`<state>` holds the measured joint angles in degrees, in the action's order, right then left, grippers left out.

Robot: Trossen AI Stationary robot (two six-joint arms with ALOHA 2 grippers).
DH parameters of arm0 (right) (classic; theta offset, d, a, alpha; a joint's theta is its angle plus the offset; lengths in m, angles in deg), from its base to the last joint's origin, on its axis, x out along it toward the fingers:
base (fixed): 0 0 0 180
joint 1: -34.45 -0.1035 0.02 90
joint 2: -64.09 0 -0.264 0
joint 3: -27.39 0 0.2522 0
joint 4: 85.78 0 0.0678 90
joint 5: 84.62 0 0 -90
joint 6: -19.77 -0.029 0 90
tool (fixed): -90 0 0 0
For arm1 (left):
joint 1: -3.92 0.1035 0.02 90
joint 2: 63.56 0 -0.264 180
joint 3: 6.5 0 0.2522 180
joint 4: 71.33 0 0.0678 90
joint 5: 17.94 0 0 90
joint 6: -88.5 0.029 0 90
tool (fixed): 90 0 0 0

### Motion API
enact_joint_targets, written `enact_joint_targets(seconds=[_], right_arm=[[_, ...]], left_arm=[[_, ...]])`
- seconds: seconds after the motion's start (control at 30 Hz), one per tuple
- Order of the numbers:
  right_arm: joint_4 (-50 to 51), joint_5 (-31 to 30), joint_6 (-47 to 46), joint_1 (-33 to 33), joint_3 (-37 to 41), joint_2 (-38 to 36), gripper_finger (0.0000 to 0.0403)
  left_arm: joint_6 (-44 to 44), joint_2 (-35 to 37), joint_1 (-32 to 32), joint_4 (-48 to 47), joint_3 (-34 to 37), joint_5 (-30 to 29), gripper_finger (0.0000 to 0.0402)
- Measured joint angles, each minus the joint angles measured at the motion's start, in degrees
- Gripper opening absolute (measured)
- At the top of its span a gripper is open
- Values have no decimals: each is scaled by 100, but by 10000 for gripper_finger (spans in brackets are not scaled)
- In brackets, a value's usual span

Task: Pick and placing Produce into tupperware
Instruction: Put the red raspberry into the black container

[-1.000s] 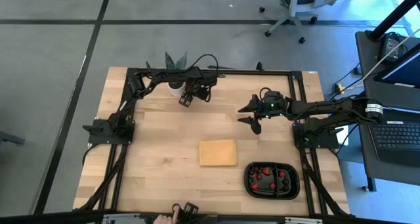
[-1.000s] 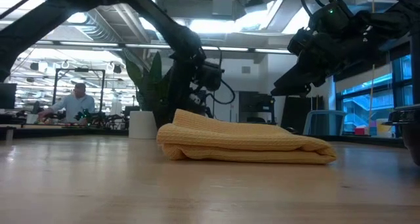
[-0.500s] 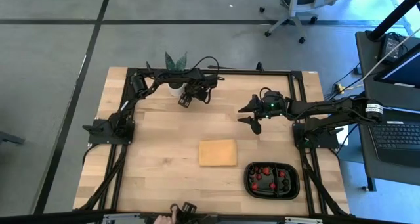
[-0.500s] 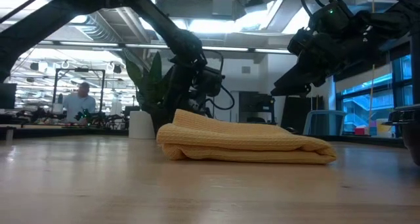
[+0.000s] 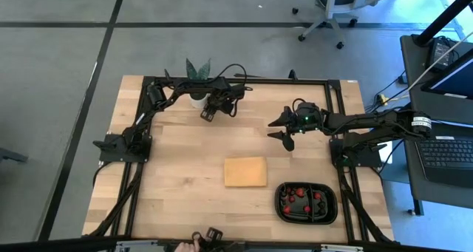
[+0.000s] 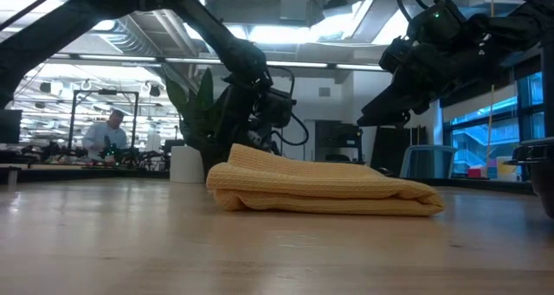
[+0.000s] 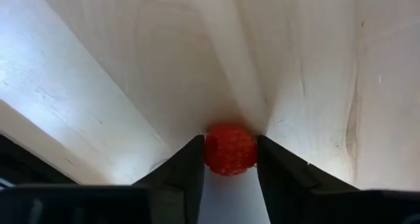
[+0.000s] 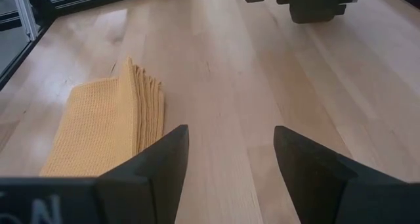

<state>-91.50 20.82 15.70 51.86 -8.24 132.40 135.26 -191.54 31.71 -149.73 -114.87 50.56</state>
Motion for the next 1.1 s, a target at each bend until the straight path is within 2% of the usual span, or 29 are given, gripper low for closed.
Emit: enact_joint_targets(seconds=[0.3, 0.47, 0.63, 0.87, 1.1], right_arm=[[4, 0, -9, 0, 0, 0, 225], [1, 2, -207, -1, 0, 0, 225], [-6, 4, -663, -1, 0, 0, 225], [-18, -105, -1180, -2, 0, 0, 225], [-539, -142, -1422, -2, 0, 0, 225]], left_arm=[[-12, 0, -102, 63, 2, -94, 110], [-366, 15, -221, -22, -213, 6, 110], [-762, 22, -335, -516, -944, 531, 111], [-1106, 30, -629, -1326, -2403, 1128, 111], [-1619, 42, -1048, -2010, -3821, 2153, 111]])
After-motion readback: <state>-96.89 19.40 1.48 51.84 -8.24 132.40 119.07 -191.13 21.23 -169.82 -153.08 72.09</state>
